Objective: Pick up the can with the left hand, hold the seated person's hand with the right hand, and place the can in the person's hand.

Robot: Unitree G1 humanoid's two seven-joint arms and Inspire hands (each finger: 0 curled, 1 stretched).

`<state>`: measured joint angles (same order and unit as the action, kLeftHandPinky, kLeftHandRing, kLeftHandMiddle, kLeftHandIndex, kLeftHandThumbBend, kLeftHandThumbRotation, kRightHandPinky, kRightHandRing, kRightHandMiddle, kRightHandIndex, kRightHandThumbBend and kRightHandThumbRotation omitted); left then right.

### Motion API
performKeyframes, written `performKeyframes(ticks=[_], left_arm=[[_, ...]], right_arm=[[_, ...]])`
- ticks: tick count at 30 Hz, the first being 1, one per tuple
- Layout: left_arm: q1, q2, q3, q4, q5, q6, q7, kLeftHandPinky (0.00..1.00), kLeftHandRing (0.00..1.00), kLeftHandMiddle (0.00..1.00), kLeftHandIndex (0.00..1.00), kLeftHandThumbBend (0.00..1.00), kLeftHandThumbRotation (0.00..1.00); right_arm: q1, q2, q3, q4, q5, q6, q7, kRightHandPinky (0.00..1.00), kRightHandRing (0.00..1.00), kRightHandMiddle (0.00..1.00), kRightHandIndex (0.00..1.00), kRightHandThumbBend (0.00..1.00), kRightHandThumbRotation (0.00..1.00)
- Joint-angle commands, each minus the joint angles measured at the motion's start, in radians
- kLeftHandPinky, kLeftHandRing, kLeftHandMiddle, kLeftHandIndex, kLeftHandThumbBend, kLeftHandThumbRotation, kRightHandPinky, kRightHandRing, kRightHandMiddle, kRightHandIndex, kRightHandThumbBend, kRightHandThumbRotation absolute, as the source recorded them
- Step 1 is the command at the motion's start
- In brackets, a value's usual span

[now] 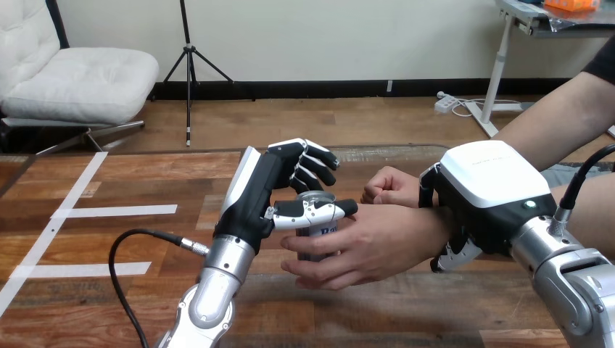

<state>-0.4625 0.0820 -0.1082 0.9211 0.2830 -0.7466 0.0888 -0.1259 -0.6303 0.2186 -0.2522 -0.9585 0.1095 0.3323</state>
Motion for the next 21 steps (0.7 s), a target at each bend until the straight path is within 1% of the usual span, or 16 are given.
performKeyframes(ticks=[1,6,12,21], left_arm=[[-0.058,-0.004,0.003,-0.08,-0.025,-0.033,-0.004,0.36,0.41,0.49,0.52,0.74,0.07],[-0.052,-0.006,0.003,-0.093,-0.024,-0.034,-0.007,0.36,0.41,0.49,0.52,0.74,0.08],[-0.043,-0.007,0.0,-0.114,-0.018,-0.028,-0.01,0.36,0.41,0.49,0.53,0.74,0.08],[-0.03,-0.012,-0.001,-0.139,-0.026,-0.026,-0.028,0.36,0.41,0.49,0.53,0.74,0.09]], right_arm=[[-0.058,0.006,-0.02,0.015,-0.017,0.006,-0.033,0.27,0.35,0.43,0.48,0.84,0.0],[-0.058,0.007,-0.018,0.017,-0.018,0.003,-0.035,0.27,0.35,0.43,0.48,0.84,0.0],[-0.06,0.011,-0.017,0.017,-0.013,0.008,-0.02,0.28,0.36,0.44,0.48,0.85,0.0],[-0.06,0.012,-0.015,0.021,-0.014,-0.001,-0.031,0.3,0.38,0.46,0.49,0.86,0.0]])
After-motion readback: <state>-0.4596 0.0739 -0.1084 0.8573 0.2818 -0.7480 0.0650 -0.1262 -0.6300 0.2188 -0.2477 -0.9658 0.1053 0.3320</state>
